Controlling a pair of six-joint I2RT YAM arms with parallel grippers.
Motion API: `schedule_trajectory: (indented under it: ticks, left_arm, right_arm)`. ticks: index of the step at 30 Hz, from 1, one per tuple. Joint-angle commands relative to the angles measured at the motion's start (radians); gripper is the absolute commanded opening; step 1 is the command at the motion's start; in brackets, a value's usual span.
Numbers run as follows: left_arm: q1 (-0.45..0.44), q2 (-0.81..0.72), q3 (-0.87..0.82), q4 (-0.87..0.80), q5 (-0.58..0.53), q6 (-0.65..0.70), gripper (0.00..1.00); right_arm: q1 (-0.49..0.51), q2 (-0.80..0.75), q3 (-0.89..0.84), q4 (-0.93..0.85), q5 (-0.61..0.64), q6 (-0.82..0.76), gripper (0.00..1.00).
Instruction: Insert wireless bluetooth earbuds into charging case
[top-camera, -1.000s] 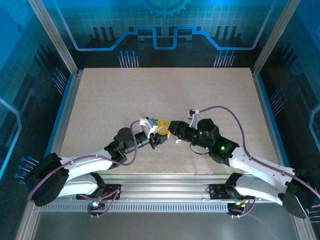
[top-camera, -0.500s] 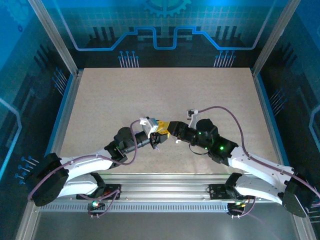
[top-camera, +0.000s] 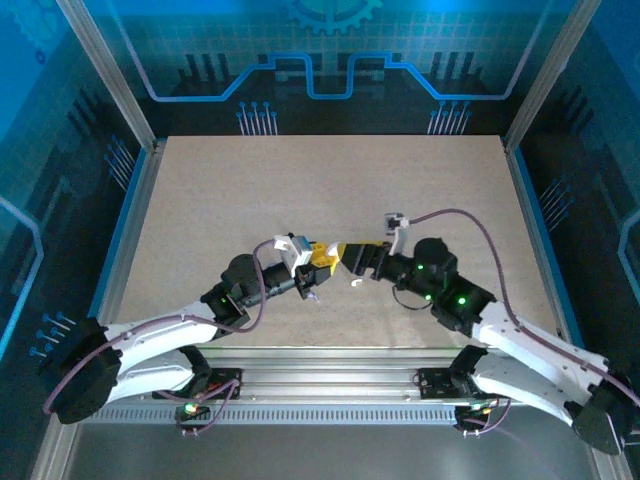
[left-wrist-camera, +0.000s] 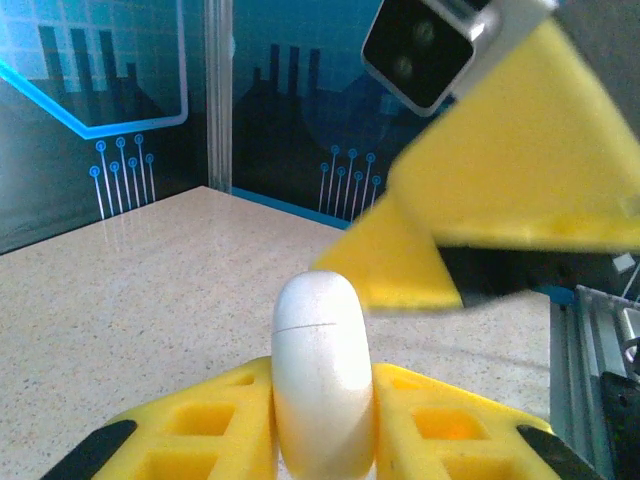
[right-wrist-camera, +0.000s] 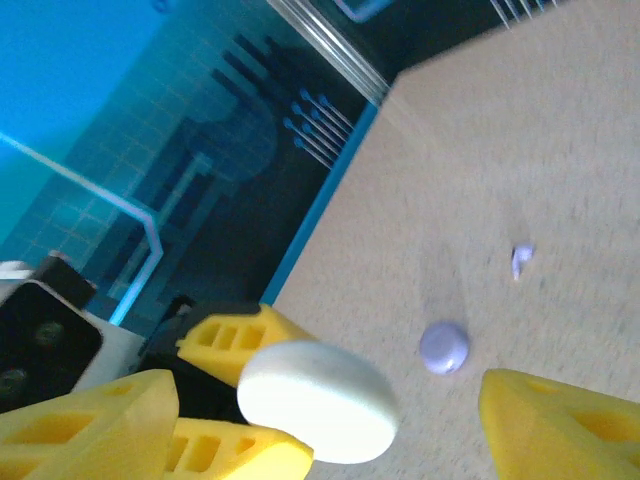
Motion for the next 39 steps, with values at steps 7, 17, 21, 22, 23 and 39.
schedule_trajectory:
  ticks: [7, 17, 21, 22, 23, 39]
  left_arm:
    - [-0.006, -0.084, 0.041, -0.037, 0.16, -0.011, 0.27]
    - [-0.005, -0.092, 0.067, -0.042, 0.281, -0.012, 0.27]
    - [-0.005, -0.097, 0.072, -0.042, 0.304, -0.008, 0.27]
    - [-0.005, -0.099, 0.072, -0.04, 0.307, -0.007, 0.27]
    - [-0.006, -0.101, 0.07, -0.034, 0.31, -0.006, 0.28]
    - [-0.006, -0.115, 0.054, -0.007, 0.315, -0.005, 0.24]
  right_arm:
    - [-0.282, -0.028, 0.043, -0.08, -0.633, -0.555, 0.7]
    - [-0.297, -0.02, 0.115, -0.294, -0.834, -1.076, 0.64]
    - [-0.296, 0.017, 0.158, -0.358, -0.845, -1.166, 0.62]
    - [-0.296, 0.027, 0.168, -0.366, -0.842, -1.177, 0.62]
    - [-0.296, 0.038, 0.178, -0.375, -0.842, -1.19, 0.62]
    - [-0.251, 0.232, 0.371, -0.55, -0.996, -1.346, 0.45]
